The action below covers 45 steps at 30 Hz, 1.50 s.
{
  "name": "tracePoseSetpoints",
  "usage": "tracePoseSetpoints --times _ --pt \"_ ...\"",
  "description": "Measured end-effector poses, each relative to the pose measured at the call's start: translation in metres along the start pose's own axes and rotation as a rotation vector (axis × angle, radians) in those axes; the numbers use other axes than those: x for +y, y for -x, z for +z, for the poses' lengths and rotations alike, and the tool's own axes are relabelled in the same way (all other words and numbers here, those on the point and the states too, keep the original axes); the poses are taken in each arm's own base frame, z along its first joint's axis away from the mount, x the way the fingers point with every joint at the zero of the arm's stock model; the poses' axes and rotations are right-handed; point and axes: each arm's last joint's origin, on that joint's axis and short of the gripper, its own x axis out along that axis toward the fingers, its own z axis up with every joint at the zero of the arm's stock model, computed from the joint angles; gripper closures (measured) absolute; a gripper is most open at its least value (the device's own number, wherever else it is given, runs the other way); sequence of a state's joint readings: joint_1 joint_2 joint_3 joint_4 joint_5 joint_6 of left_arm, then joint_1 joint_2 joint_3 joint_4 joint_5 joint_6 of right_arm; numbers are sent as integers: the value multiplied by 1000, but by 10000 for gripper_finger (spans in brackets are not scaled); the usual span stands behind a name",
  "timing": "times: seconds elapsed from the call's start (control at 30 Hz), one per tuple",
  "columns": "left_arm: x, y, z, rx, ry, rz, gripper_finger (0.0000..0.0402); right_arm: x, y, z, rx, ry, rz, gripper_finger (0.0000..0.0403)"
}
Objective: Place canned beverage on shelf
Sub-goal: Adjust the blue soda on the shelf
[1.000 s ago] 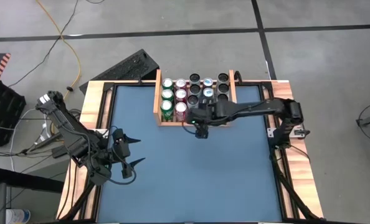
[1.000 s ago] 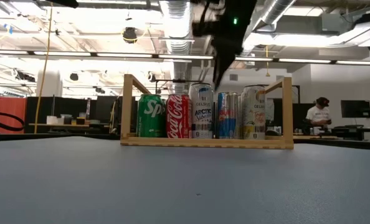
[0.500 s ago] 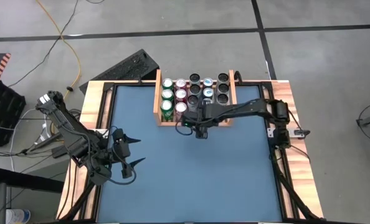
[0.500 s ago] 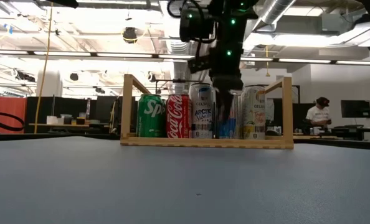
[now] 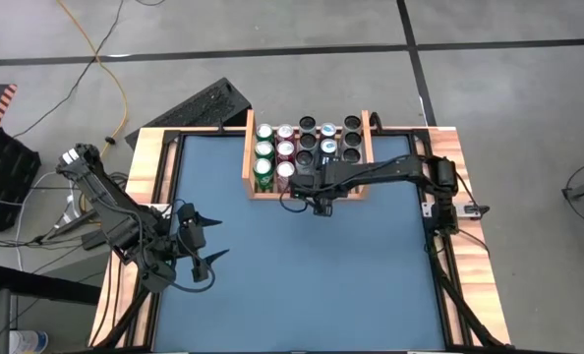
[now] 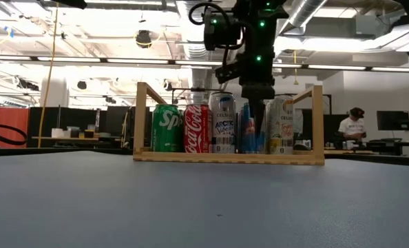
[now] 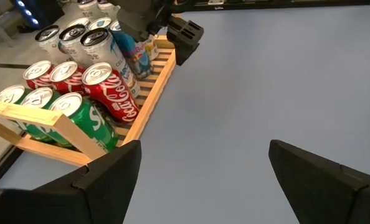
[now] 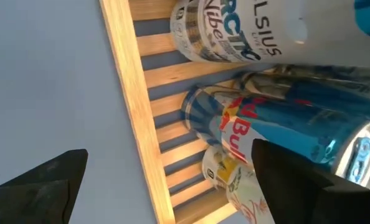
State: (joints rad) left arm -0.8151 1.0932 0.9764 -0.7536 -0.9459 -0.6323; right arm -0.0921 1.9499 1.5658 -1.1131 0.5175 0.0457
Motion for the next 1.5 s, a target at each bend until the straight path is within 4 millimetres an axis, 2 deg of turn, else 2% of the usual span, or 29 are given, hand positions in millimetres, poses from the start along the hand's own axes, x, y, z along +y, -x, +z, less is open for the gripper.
tracePoseSetpoints --times 0.17,0.33,0.67,0.93,1.2,1.33,1.5 --pt "0 0 0 0 0 0 60 -2 0 0 1 -25 -56 129" --pt "0 0 0 1 -1 -1 60 -1 0 0 1 -32 -37 129" --pt "0 0 0 2 -9 -2 60 19 11 2 -49 72 17 129" --pt "0 0 0 1 -8 -2 60 6 2 4 -41 25 16 129" --pt "-1 0 0 14 -6 -20 60 -2 -2 -6 61 -34 14 129" --pt "-1 0 0 15 -5 -20 60 2 0 -7 72 -31 16 129" --pt "-1 0 0 15 -4 -20 60 19 9 3 -51 63 47 129"
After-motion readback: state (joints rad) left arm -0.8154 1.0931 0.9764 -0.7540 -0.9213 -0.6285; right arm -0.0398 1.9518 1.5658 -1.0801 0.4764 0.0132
